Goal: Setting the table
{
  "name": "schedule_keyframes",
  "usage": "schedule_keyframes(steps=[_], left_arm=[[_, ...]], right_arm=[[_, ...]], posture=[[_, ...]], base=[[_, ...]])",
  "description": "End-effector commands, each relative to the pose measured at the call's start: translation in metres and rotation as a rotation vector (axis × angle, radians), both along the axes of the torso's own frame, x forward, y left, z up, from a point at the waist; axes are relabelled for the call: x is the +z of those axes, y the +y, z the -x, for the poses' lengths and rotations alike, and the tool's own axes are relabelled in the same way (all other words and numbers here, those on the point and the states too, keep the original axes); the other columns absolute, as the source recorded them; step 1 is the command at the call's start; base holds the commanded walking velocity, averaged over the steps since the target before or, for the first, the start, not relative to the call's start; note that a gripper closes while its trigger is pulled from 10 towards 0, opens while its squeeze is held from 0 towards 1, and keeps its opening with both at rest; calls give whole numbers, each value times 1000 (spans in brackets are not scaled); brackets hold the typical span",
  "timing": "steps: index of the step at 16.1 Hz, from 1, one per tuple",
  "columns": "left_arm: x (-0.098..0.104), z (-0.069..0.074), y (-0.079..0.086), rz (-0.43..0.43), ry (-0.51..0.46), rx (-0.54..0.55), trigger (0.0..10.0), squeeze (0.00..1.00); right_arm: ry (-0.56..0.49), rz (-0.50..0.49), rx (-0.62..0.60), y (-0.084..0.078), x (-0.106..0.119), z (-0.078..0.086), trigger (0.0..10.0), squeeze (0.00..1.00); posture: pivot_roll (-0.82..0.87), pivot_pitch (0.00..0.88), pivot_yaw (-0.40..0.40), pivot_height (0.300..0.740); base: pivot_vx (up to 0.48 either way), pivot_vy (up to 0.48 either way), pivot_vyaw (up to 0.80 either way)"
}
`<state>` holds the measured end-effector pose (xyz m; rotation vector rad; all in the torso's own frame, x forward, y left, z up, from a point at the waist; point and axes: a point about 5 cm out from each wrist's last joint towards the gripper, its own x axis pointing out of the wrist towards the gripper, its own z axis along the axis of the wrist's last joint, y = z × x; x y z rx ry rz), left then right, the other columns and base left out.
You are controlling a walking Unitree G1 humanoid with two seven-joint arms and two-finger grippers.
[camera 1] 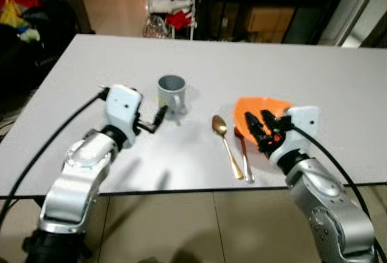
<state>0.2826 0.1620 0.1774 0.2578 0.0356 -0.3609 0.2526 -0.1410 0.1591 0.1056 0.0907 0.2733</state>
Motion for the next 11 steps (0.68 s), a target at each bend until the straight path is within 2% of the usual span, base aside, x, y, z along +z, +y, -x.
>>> schedule_keyframes(steps=[1, 2, 4, 7, 9, 10, 11], left_arm=[[2, -1, -6, 3, -5, -24, 10000, 0], [2, -1, -6, 6, -5, -22, 10000, 0], [4, -3, -5, 3, -24, 2, 10000, 0], [2, -5, -9, 8, -14, -4, 10000, 0], [0, -5, -15, 35, 5, -23, 10000, 0], [-1, -4, -17, 30, 10, -36, 10000, 0], [-2, -4, -19, 29, 16, -48, 10000, 0]], right_arm=[[23, 5, -15, -6, -3, 1, 10000, 0], [26, 6, -13, -6, -3, 1, 10000, 0], [32, 19, -6, -5, -5, 1, 10000, 0], [84, 41, -27, -8, -11, -1, 10000, 0], [144, 77, -55, -14, -21, -9, 10000, 0], [158, 84, -27, -13, -24, -14, 10000, 345], [171, 82, 9, -11, -26, -19, 10000, 1000]], posture=[[96, 0, -45, 740], [96, 0, -43, 740], [94, 0, -41, 740], [83, 0, -38, 740], [80, 0, -42, 740], [79, 0, -43, 740], [74, 0, -40, 740]], base=[[0, 341, 0], [0, 337, 0], [0, 0, 0], [0, -409, 0], [0, 0, 0], [0, 0, 0], [0, 0, 0]])
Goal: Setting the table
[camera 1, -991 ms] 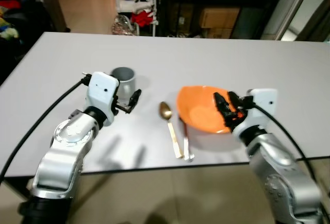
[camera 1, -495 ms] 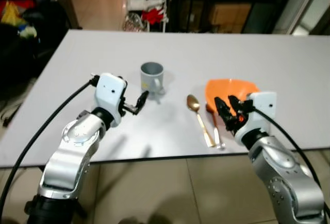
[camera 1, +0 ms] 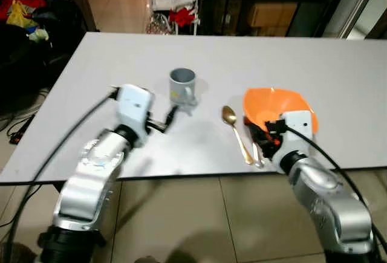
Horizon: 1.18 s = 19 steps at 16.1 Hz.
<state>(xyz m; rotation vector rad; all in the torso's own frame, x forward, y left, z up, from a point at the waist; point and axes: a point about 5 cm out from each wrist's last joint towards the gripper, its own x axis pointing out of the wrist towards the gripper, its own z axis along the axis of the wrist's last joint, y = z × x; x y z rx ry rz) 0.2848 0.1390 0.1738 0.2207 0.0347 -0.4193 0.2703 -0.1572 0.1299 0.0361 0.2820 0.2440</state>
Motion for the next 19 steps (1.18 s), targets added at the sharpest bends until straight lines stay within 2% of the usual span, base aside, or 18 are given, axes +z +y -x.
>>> schedule_keyframes(steps=[1, 3, 4, 6, 8, 11, 14, 15, 16, 17, 19], left_arm=[[1, -1, 3, -12, 6, -5, 10000, 0], [-3, 0, 3, -24, 21, -20, 10000, 0], [-3, 2, 2, -23, 29, -47, 10000, 0], [-3, 10, -1, -21, 49, -141, 10000, 0], [-8, 20, -2, -53, 98, -257, 10000, 0], [-10, 25, 0, -83, 135, -329, 10000, 0], [-10, 26, 2, -94, 143, -344, 10000, 0], [-10, 27, 1, -95, 145, -347, 10000, 0], [-10, 27, 1, -95, 147, -349, 10000, 0], [-11, 27, 1, -100, 152, -353, 10000, 0], [-11, 27, 1, -102, 155, -357, 10000, 0]], right_arm=[[12, -14, 69, 7, 2, -5, 10000, 1000], [77, -20, 145, 13, -6, -13, 10000, 1000], [95, 1, 140, 13, -9, -19, 10000, 1000], [119, 8, 143, 14, -13, -29, 10000, 1000], [159, 5, 161, 16, -19, -37, 10000, 1000], [209, 25, 189, 20, -30, -44, 10000, 1000], [215, 47, 195, 23, -36, -52, 10000, 1000], [205, 53, 176, 23, -37, -56, 10000, 624], [198, 46, 163, 24, -37, -59, 10000, 624], [212, 63, 166, 24, -42, -63, 10000, 0], [218, 70, 167, 25, -45, -65, 10000, 0]], posture=[[74, 0, -40, 740], [75, 0, -46, 740], [79, 0, -48, 740], [87, 0, -56, 740], [87, 0, -56, 740], [93, 0, -60, 740], [94, 0, -62, 740], [96, 0, -63, 740], [96, 0, -63, 740], [96, 0, -59, 740], [96, 0, -56, 740]], base=[[0, 0, 0], [0, 0, 0], [0, 0, 0], [0, 0, 0], [0, 0, 0], [0, 0, 0], [0, 0, 0], [0, 0, 0], [0, 0, 0], [0, 0, 0], [0, 0, 0]])
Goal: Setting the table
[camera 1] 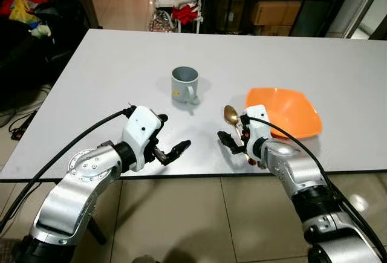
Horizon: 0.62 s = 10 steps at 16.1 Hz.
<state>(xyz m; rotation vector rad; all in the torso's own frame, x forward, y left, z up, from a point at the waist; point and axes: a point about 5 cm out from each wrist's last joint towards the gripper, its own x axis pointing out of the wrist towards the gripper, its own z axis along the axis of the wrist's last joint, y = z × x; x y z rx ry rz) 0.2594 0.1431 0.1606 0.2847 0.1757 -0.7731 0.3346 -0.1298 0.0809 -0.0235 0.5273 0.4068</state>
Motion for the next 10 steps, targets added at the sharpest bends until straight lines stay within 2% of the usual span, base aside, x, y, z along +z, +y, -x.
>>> schedule_keyframes(steps=[1, 2, 5, 10], left_arm=[[3, 1, -3, -12, 0, -34, 10000, 0], [3, 1, -3, -15, 4, -42, 10000, 0], [3, 3, -3, -33, 15, -66, 10000, 0], [3, 3, -2, -36, 16, -63, 10000, 0]], right_arm=[[-4, 2, 6, -1, 0, -4, 10000, 0], [1, 8, 12, 0, -2, -6, 10000, 0], [14, 0, 14, 2, -6, -9, 0, 0], [22, -9, 64, 8, -10, -10, 0, 0]], posture=[[98, 0, -53, 740], [100, 0, -53, 740], [109, 0, -55, 740], [113, 0, -58, 740]], base=[[0, 0, 0], [0, 0, 0], [0, 0, 0], [0, 0, 0]])
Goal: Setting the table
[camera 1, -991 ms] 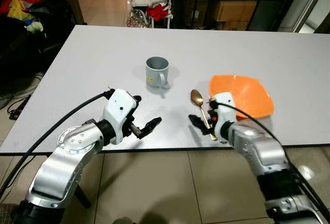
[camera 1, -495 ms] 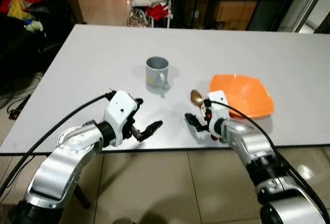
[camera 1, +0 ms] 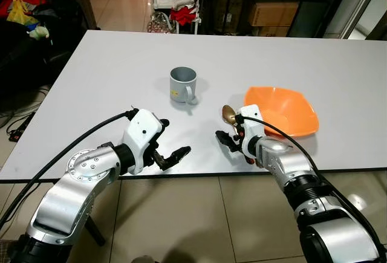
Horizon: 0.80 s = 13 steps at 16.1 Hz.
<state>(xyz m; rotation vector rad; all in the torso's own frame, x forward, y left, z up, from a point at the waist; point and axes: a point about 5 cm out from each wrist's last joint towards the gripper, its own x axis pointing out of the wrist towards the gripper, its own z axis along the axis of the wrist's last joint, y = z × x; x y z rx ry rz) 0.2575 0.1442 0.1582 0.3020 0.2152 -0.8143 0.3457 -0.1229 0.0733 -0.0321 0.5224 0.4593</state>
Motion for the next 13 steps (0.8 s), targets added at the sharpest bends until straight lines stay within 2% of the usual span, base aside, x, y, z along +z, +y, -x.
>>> schedule_keyframes(steps=[1, 13], left_arm=[[5, 1, -3, -8, -19, -24, 10000, 0], [7, -3, -3, -12, -35, -9, 10000, 0]], right_arm=[[27, -4, 24, 3, -4, 1, 0, 0], [28, -20, 13, 5, -3, -1, 0, 0]], posture=[[113, 0, -58, 740], [111, 0, -61, 740]], base=[[0, 0, 0], [0, 0, 0]])
